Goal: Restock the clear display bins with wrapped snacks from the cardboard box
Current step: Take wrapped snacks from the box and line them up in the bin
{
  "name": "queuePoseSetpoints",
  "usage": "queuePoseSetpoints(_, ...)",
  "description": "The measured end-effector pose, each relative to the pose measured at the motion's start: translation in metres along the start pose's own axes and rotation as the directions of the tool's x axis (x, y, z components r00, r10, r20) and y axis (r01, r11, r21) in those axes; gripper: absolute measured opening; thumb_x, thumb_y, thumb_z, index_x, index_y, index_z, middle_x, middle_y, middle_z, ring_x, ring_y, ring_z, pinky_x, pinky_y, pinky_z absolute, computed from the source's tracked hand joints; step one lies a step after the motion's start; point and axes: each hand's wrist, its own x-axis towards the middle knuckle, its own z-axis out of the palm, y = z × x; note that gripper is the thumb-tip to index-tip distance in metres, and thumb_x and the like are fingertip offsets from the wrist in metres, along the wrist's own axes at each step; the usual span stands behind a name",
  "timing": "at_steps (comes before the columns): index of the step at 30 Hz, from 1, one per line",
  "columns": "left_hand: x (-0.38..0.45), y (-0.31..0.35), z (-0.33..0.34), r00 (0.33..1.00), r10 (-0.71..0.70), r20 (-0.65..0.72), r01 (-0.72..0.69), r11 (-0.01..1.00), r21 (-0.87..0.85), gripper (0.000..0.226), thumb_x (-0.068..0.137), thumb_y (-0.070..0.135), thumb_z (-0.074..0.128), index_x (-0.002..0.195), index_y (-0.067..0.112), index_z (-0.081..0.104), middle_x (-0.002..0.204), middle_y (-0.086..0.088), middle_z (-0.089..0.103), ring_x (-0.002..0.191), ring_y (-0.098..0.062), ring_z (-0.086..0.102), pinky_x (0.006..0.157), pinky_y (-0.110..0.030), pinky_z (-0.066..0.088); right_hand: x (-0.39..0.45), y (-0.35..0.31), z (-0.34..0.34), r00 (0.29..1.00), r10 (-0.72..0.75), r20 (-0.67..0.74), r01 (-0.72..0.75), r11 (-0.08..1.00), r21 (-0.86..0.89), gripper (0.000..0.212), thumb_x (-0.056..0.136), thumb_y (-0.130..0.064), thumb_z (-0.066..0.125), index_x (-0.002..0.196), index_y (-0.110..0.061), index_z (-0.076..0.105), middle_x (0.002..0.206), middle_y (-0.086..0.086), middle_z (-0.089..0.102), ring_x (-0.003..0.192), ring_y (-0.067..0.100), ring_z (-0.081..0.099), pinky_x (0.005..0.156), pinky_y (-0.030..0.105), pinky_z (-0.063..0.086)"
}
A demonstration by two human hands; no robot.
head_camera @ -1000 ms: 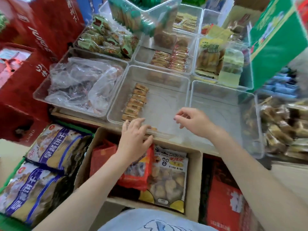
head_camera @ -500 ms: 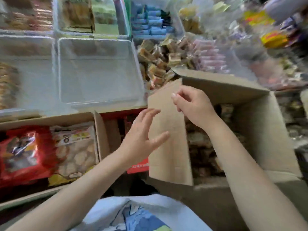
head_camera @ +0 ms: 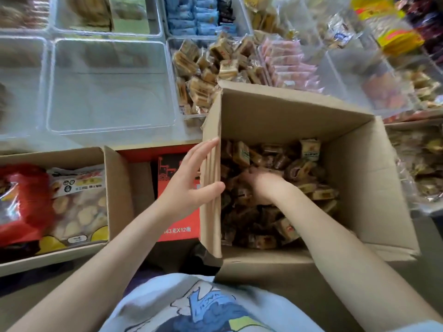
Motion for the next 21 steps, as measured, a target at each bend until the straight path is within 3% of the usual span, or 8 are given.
queuePoseSetpoints(3,0.000,0.000,-0.001,1.000,-0.007,0.001,0.007,1.000,0.010,0.077,0.087,0.034,0.064,0.146,0.063,0.025,0.157,0.029,0.024,0.144,0.001,0.030,0.115,-0.048,0.038,-0.008,0.019,-0.013,0.996,-0.024,-0.086,0.051,0.941,0.335,0.066,0.085,-0.043,0.074,0.143,-0.025,0.048,0.136,-0.001,0.057,0.115,0.019,0.059,0.091,0.030,0.051)
queuePoseSetpoints(5,0.000,0.000,-0.003,1.000,-0.012,0.006,0.012,1.000,0.011,0.075,0.086,0.038,0.064,0.146,0.063,0.026,0.157,0.029,0.025,0.143,0.002,0.031,0.114,-0.043,0.039,-0.020,0.032,-0.029,0.994,-0.037,-0.101,0.093,0.776,0.624,0.060,0.088,-0.049,0.068,0.140,-0.022,0.053,0.132,-0.003,0.061,0.111,0.016,0.063,0.092,0.031,0.052)
queuePoseSetpoints(7,0.001,0.001,-0.007,1.000,-0.018,-0.006,0.018,1.000,0.001,0.068,0.083,0.046,0.059,0.144,0.061,0.032,0.154,0.030,0.031,0.141,0.004,0.033,0.111,-0.036,0.039,-0.035,0.032,-0.044,0.984,-0.127,-0.124,0.161,0.352,0.922,0.044,0.095,-0.044,0.056,0.128,-0.015,0.062,0.120,0.007,0.068,0.096,0.022,0.070,0.080,0.036,0.055)
queuePoseSetpoints(9,0.002,0.001,-0.015,0.997,-0.056,-0.051,0.055,0.998,-0.028,0.062,0.080,0.052,0.053,0.141,0.058,0.041,0.148,0.029,0.040,0.136,0.007,0.038,0.106,-0.029,0.040,-0.047,0.022,-0.057,0.945,-0.262,-0.194,0.177,-0.089,0.980,0.049,0.097,-0.035,0.038,0.124,-0.002,0.063,0.107,0.021,0.068,0.081,0.031,0.068,0.060,0.035,0.048)
queuePoseSetpoints(11,0.002,0.000,-0.028,0.991,-0.094,-0.096,0.089,0.995,-0.051,0.050,0.083,0.054,0.052,0.133,0.057,0.047,0.142,0.027,0.047,0.129,0.008,0.044,0.099,-0.023,0.042,-0.058,0.004,-0.070,0.896,-0.364,-0.253,0.174,-0.235,0.956,0.059,0.097,-0.032,0.026,0.130,0.006,0.057,0.108,0.028,0.064,0.080,0.036,0.064,0.054,0.032,0.045)
queuePoseSetpoints(14,0.000,-0.005,-0.057,0.979,-0.096,-0.182,0.100,0.995,0.009,0.031,0.093,0.043,0.060,0.123,0.050,0.057,0.131,0.021,0.055,0.118,0.010,0.051,0.091,-0.014,0.044,-0.066,-0.032,-0.095,0.822,-0.475,-0.314,0.213,-0.255,0.943,0.062,0.100,-0.042,0.028,0.133,0.002,0.057,0.116,0.028,0.063,0.090,0.039,0.064,0.057,0.033,0.050)
queuePoseSetpoints(17,-0.004,-0.024,-0.099,0.939,-0.092,-0.330,0.139,0.983,0.122,0.020,0.097,0.022,0.062,0.112,0.034,0.067,0.116,0.017,0.064,0.104,0.010,0.058,0.079,-0.004,0.042,-0.058,-0.076,-0.120,0.813,-0.477,-0.334,0.302,-0.145,0.942,0.058,0.103,-0.047,0.036,0.136,-0.002,0.051,0.118,0.027,0.065,0.094,0.039,0.066,0.061,0.033,0.054)
queuePoseSetpoints(21,-0.025,-0.069,-0.181,0.825,-0.150,-0.545,0.277,0.948,0.159,0.018,0.094,0.014,0.061,0.097,0.023,0.076,0.092,0.014,0.072,0.087,-0.003,0.066,0.081,-0.025,0.052,-0.023,-0.152,-0.146,0.899,-0.356,-0.256,0.306,0.091,0.947,0.042,0.103,-0.034,0.050,0.131,-0.003,0.047,0.107,0.028,0.069,0.080,0.036,0.068,0.053,0.032,0.051)
